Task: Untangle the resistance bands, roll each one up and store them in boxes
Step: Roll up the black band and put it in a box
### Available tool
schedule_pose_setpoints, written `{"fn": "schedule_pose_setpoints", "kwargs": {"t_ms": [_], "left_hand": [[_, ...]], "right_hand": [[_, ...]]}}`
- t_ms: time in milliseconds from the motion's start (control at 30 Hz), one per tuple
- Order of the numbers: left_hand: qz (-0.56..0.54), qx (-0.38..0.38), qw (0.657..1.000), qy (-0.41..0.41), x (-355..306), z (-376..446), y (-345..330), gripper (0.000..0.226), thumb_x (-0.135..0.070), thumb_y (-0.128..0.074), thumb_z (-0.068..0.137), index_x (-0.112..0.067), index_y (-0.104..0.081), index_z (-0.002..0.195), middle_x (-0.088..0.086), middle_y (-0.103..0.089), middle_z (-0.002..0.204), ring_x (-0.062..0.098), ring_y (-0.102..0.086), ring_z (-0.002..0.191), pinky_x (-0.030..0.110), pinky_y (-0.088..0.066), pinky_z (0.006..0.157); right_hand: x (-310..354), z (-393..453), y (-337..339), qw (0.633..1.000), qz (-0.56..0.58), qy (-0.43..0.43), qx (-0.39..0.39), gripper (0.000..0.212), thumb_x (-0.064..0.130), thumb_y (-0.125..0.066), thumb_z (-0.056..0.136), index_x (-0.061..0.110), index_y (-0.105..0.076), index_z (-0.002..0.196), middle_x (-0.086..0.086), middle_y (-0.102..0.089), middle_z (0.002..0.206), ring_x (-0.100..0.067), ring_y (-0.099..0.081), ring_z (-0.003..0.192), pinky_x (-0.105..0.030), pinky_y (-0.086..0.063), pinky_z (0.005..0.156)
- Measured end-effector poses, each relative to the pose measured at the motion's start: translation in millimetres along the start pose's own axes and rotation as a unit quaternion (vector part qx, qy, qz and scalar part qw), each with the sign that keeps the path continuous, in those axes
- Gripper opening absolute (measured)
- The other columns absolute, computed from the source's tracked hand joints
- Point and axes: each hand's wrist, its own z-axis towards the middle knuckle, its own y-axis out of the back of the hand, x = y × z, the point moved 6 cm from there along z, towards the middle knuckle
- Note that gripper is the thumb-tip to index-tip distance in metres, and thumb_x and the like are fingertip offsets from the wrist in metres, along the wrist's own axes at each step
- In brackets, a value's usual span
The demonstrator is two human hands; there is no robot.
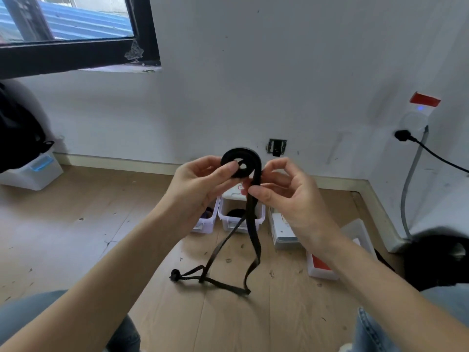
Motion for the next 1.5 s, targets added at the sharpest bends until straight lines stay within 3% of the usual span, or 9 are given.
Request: {"fn": "schedule_pose_setpoints", "kwargs": {"t_ms": [100, 233, 433, 533, 633, 933, 1133, 1300, 1500], "left_hand": [[-0.028, -0.035, 0.999, -0.012, 7, 0, -8, 0.011, -0.022, -0.075, 0.063, -0.018, -0.075, 0.073, 0.007, -0.074, 0.087, 0.016, -0.071, 0.084, 0.015, -0.053, 0.07], [0.137, -0.039, 0.99, -0.02, 12, 1, -13, 0.028, -0.029, -0.073, 0.064, -0.013, -0.071, 0.087, 0.006, -0.073, 0.086, 0.013, -0.069, 0.083, 0.02, -0.051, 0.073], [0.378, 0.075, 0.922, 0.023, 8, -1, -19, 0.015, -0.007, -0.076, 0.073, -0.02, -0.069, 0.074, -0.008, -0.066, 0.064, 0.007, -0.065, 0.069, 0.024, -0.054, 0.074], [0.335, 0.126, 0.933, 0.045, 1, -7, -22, 0.014, -0.017, -0.075, 0.072, -0.015, -0.072, 0.085, 0.0, -0.073, 0.076, 0.013, -0.071, 0.077, 0.022, -0.056, 0.072], [0.239, 0.109, 0.965, 0.028, -14, -7, -25, 0.03, -0.022, -0.067, 0.07, -0.006, -0.069, 0.096, 0.006, -0.074, 0.084, 0.018, -0.072, 0.081, 0.023, -0.057, 0.07], [0.224, -0.013, 0.957, -0.183, -57, 2, -43, 0.02, -0.026, -0.07, 0.065, -0.021, -0.07, 0.083, -0.01, -0.073, 0.074, 0.01, -0.071, 0.073, 0.017, -0.053, 0.068], [0.229, -0.003, 0.97, -0.077, -21, 10, -36, 0.023, -0.018, -0.072, 0.07, -0.011, -0.071, 0.092, 0.001, -0.074, 0.083, 0.013, -0.071, 0.078, 0.021, -0.055, 0.07], [0.461, 0.042, 0.884, -0.062, -13, 14, -34, 0.017, -0.013, -0.076, 0.074, -0.026, -0.071, 0.084, -0.008, -0.072, 0.079, 0.005, -0.069, 0.073, 0.02, -0.054, 0.073], [0.111, -0.033, 0.99, -0.085, -44, 7, -26, 0.026, -0.019, -0.071, 0.061, -0.009, -0.071, 0.085, 0.005, -0.074, 0.079, 0.016, -0.072, 0.074, 0.019, -0.055, 0.064]], "right_hand": [[-1, 0, 1, 0.999, -0.003, 0.022, -0.047, 0.033, 0.022, -0.072, 0.068, 0.012, -0.056, 0.095, -0.005, -0.073, 0.093, -0.018, -0.07, 0.086, -0.026, -0.056, 0.078], [-3, 1, 10, 0.995, -0.027, 0.041, -0.091, 0.021, 0.002, -0.071, 0.077, 0.01, -0.057, 0.091, -0.01, -0.07, 0.087, -0.022, -0.068, 0.085, -0.033, -0.056, 0.081], [18, 1, 2, 0.93, -0.324, 0.162, 0.064, 0.023, 0.005, -0.071, 0.08, 0.017, -0.07, 0.098, 0.004, -0.067, 0.092, -0.006, -0.062, 0.09, -0.022, -0.05, 0.085], [18, 5, 7, 0.966, -0.219, 0.11, 0.087, 0.021, 0.012, -0.069, 0.08, 0.019, -0.071, 0.099, 0.001, -0.067, 0.094, -0.015, -0.064, 0.093, -0.036, -0.053, 0.083], [21, 5, 9, 0.99, -0.068, 0.075, 0.095, 0.029, 0.014, -0.066, 0.076, 0.019, -0.068, 0.104, -0.002, -0.065, 0.097, -0.017, -0.067, 0.09, -0.026, -0.055, 0.078], [61, 4, 24, 0.962, -0.116, 0.214, -0.123, 0.017, 0.023, -0.075, 0.075, 0.027, -0.064, 0.088, 0.011, -0.071, 0.085, -0.011, -0.068, 0.084, -0.025, -0.054, 0.078], [26, 8, 21, 0.993, -0.059, 0.091, -0.055, 0.019, 0.006, -0.068, 0.08, 0.017, -0.058, 0.092, 0.002, -0.068, 0.081, -0.012, -0.068, 0.079, -0.024, -0.055, 0.073], [26, 6, 19, 0.939, -0.305, 0.153, -0.031, 0.023, 0.007, -0.073, 0.078, 0.017, -0.071, 0.098, 0.009, -0.07, 0.091, -0.003, -0.066, 0.086, -0.024, -0.054, 0.082], [28, 11, 27, 0.995, -0.014, 0.097, -0.016, 0.033, 0.016, -0.072, 0.074, 0.022, -0.059, 0.104, -0.002, -0.074, 0.092, -0.018, -0.07, 0.089, -0.025, -0.054, 0.08]]}}
